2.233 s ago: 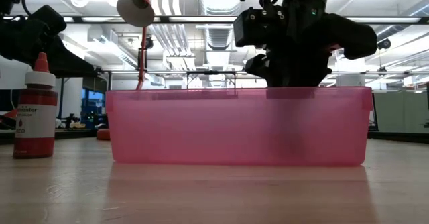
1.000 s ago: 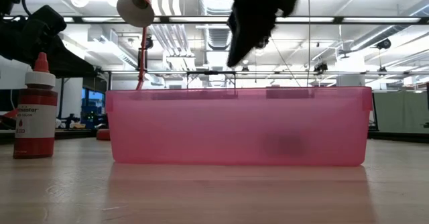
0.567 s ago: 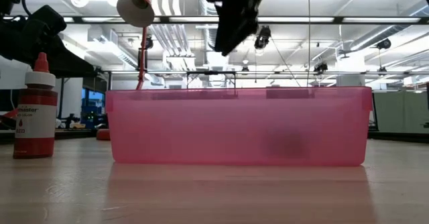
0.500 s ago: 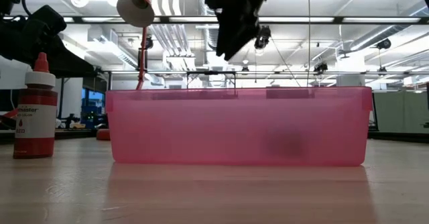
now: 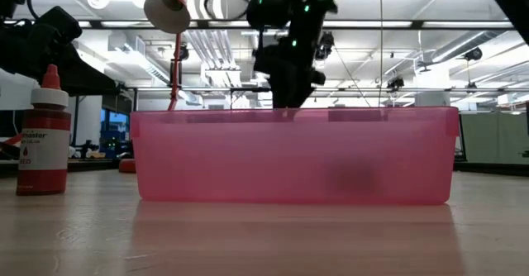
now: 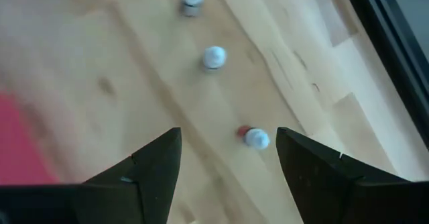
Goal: Pick & Place food coloring
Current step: Put the small red food coloring bottle in the red bin
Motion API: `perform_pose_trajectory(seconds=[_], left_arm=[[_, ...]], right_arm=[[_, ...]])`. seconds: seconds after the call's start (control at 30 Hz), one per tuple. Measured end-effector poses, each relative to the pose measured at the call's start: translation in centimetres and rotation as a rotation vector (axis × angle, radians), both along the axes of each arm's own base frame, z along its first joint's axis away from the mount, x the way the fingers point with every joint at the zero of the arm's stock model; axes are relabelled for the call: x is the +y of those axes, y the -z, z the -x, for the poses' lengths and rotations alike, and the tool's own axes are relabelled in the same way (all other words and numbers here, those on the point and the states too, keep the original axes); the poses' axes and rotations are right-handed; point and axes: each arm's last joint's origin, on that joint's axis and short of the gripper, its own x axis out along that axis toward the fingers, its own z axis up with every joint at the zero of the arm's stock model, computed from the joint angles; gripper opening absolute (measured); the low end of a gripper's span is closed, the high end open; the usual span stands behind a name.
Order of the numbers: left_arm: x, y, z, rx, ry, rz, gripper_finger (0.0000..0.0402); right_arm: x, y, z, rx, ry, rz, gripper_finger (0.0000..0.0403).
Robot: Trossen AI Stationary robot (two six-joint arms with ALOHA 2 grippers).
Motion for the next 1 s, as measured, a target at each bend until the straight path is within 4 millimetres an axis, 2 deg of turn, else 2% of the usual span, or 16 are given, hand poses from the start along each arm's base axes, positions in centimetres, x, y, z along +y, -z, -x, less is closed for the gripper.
perform_pose_trajectory(seconds=[0.13,0.33,0.6,1.0], left_arm=[[0.0,0.0,0.0,-0.001,0.001,0.000,0.0170],[0.0,0.0,0.0,-0.001,0.000,0.000,0.0170],[0.0,0.0,0.0,-0.001,0.000,0.000,0.0170],[0.0,0.0,0.0,-0.001,0.000,0.000,0.0170]], right_arm=[[-2.1,1.5,-0.5,0.012,0.086,-0.039,0.0237],[-4.2,2.6,-0.8,-0.012,0.251,-0.078,0.0237],[-4.8,3.5,-0.2,0.014,0.457,-0.130,0.0238],[-4.8,4.9,-0.2,0.057,0.460,-0.134,0.0238]])
